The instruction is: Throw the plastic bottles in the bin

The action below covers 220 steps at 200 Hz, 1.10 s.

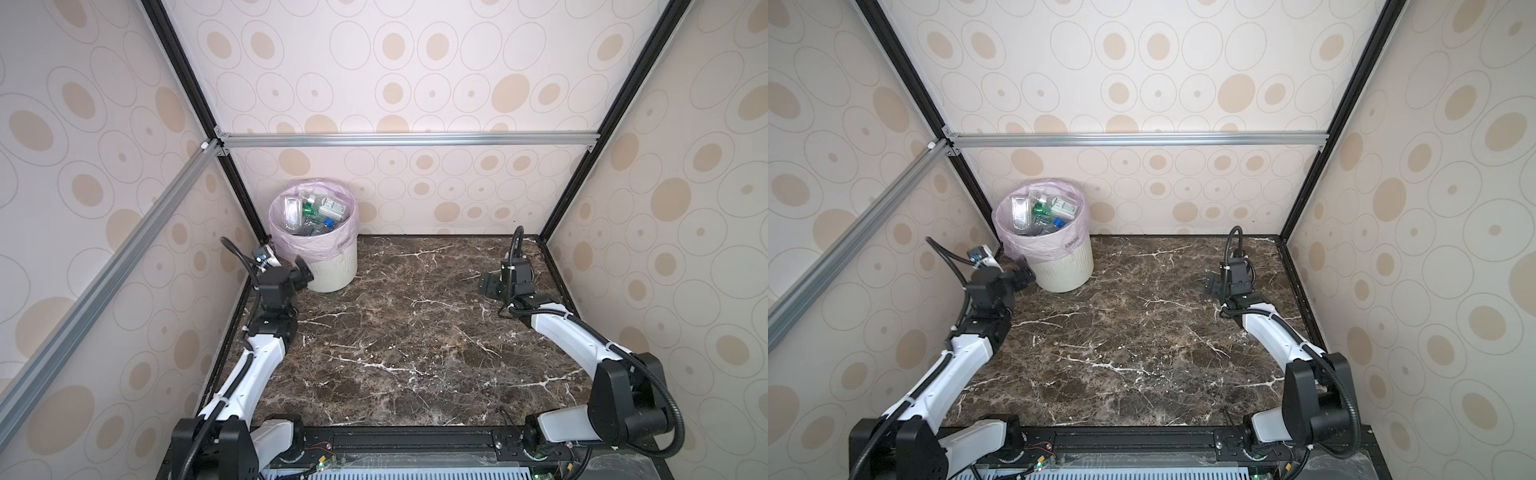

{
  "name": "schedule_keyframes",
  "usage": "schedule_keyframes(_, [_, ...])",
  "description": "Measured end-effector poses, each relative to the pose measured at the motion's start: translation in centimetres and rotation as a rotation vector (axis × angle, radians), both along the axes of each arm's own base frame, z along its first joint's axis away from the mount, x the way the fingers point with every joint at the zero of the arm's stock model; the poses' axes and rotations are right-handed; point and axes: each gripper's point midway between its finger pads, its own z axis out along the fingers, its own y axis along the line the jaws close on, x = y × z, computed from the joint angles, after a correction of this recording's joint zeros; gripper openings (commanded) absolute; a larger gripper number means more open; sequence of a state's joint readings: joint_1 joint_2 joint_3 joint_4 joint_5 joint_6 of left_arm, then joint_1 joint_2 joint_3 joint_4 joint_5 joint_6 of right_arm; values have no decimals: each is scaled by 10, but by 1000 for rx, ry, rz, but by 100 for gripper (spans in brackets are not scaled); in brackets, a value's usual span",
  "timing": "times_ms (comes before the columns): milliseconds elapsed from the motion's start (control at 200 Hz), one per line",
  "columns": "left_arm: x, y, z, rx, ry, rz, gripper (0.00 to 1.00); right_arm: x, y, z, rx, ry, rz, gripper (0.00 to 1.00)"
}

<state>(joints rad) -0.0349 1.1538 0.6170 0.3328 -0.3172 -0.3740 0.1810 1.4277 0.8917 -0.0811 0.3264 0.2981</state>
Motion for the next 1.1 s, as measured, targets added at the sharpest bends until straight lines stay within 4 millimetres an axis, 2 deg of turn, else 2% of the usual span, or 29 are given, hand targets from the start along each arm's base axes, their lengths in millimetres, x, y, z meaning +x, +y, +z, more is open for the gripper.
schedule_keyframes(95, [-23, 11, -85, 62, 131, 40, 99, -6, -20, -30, -101, 24, -34, 100])
schedule_keyframes(155, [-34, 17, -119, 81, 209, 57, 99, -11, -26, -42, -150, 35, -33, 100])
schedule_keyframes(190, [-34, 21, -128, 87, 227, 62, 99, -10, -28, -43, -173, 15, -25, 100])
schedule_keyframes(245, [-27, 25, -122, 94, 183, 63, 99, -7, -29, -41, -206, -22, -9, 100])
schedule_keyframes(405, [0, 19, -76, 125, -5, -2, 99, 8, -28, -18, -266, -134, 27, 100])
schedule_keyframes(540, [4, 10, -61, 136, -55, -67, 99, -8, -28, -14, -262, -188, 55, 100])
schedule_keyframes(610, [-2, 7, -64, 139, -64, -86, 99, -17, -30, -17, -251, -191, 59, 100])
schedule_keyframes(695, [-9, 4, -78, 148, -48, -106, 99, -22, -35, -27, -243, -215, 46, 100])
schedule_keyframes(820, [-14, -3, -105, 162, -1, -153, 99, -37, -35, -65, -238, -192, 58, 100])
schedule_keyframes(915, [-17, -15, -112, 178, -30, -229, 99, -39, -34, -88, -235, -170, 72, 100])
schedule_keyframes(970, [-21, -20, -119, 182, -15, -253, 99, -40, -34, -89, -231, -169, 70, 100])
schedule_keyframes(1100, [-14, -29, -109, 222, -45, -277, 99, -28, -34, -72, -222, -235, 57, 100])
